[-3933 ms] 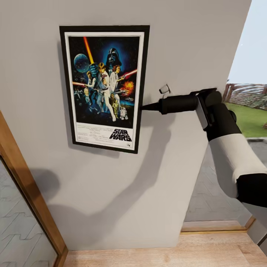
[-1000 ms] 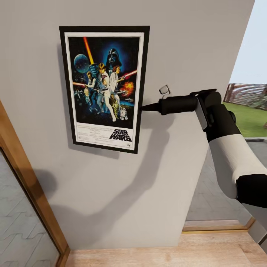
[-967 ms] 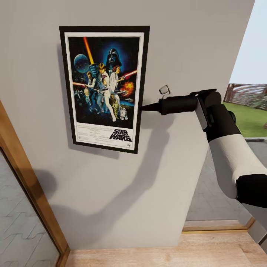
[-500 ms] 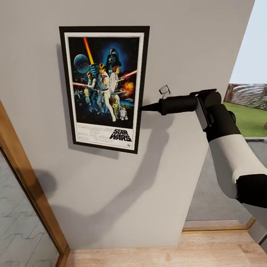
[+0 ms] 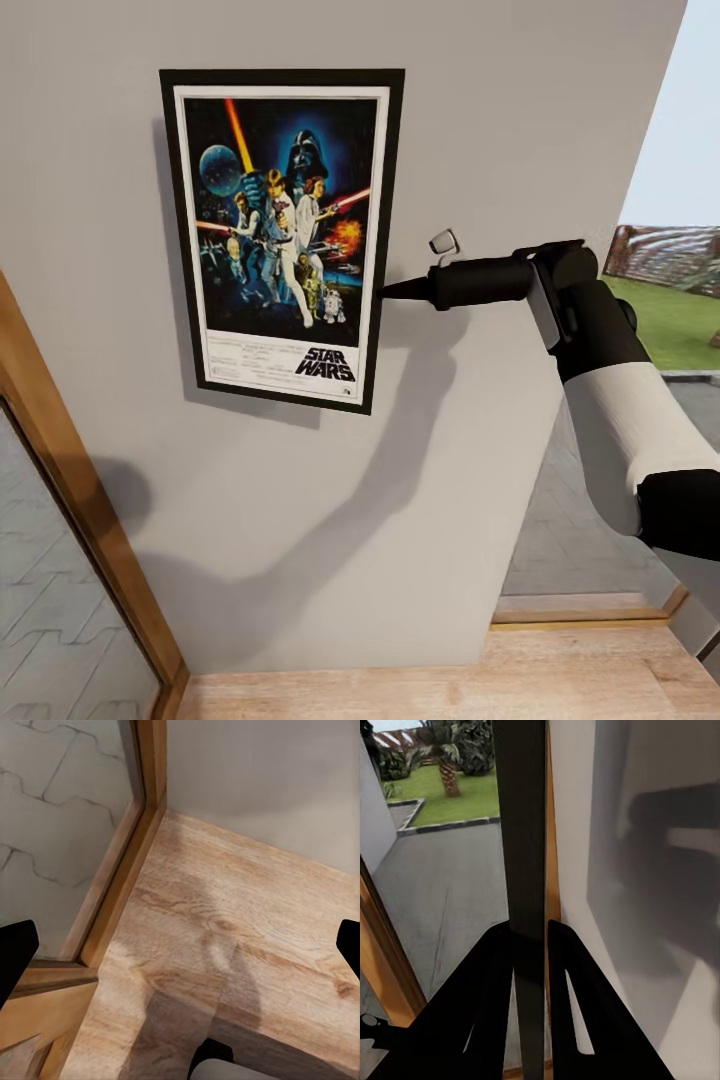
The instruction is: Pick up the poster from the kitchen countertop and hang it on one of the wall nails in the kitchen.
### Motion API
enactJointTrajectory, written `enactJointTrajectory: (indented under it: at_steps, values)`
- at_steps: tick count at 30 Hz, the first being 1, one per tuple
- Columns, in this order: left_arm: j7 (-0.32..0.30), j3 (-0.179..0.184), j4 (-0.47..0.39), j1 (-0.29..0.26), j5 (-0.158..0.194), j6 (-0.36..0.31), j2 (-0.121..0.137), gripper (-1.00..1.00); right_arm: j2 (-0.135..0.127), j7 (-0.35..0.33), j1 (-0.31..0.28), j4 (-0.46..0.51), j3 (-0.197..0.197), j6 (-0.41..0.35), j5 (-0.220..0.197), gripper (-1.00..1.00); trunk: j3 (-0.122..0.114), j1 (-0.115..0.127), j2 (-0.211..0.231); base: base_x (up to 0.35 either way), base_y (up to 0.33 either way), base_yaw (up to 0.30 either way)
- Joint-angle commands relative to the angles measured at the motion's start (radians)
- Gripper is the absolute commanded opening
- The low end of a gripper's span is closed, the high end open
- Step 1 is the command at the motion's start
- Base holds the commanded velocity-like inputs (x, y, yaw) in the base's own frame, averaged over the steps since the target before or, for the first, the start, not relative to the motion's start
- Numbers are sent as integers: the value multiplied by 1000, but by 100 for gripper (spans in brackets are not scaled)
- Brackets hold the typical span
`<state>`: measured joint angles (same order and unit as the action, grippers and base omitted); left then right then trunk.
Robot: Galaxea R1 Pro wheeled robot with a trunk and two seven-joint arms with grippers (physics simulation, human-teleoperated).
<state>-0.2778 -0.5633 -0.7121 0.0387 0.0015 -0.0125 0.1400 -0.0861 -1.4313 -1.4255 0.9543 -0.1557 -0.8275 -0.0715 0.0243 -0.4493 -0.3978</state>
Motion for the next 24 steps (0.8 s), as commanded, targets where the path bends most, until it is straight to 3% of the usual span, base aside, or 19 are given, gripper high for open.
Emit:
enactJointTrajectory:
  at_steps: [1, 15, 24]
  values:
    - [-6, -3, -1, -1, 0, -1, 0, 100, -1, 0, -1, 0, -3, -13, -8, -100, 2, -1, -2, 0, 0, 0]
    - [-6, -3, -1, 0, 0, -1, 0, 100, -1, 0, -1, -1, -2, -13, -8, -100, 2, -1, -2, 0, 0, 0]
    - [-6, -3, -1, 0, 0, -1, 0, 100, -1, 0, -1, 0, -4, -13, -8, -100, 2, -1, -2, 103, 0, 0]
